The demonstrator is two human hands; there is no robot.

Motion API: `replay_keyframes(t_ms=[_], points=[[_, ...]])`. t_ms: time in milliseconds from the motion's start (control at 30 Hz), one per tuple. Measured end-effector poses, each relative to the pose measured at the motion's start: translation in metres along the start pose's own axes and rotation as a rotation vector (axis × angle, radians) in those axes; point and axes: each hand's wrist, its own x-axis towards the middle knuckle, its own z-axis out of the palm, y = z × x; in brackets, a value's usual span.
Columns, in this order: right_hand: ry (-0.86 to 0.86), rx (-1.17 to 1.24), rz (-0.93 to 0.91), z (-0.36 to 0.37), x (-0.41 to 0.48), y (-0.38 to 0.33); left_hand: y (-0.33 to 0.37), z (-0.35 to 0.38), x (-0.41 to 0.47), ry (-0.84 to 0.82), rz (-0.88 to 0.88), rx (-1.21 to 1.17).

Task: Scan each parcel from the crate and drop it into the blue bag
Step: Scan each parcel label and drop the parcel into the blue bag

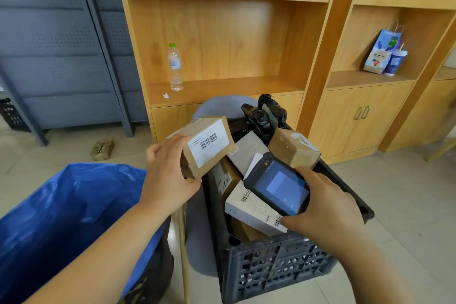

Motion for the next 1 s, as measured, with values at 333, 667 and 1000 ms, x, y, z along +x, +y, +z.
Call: replay_keyframes(t_ms=[333,667,1000], points=[[-0.019,0.041,-0.101,0.012,0.0,-0.053,-0.067,-0.052,-0.044,0.103,-0.466,-0.064],[-0.065,-0.001,-0.123,0.028,-0.003,-0.076,-0.143,-0.066,-0.089,-0.352,-0.72,0.225],[-0.021,-0.076,0.04,0.008,-0.015,-0.022,-0.054,-0.028,-0.065,-0.41,-0.408,-0.117]])
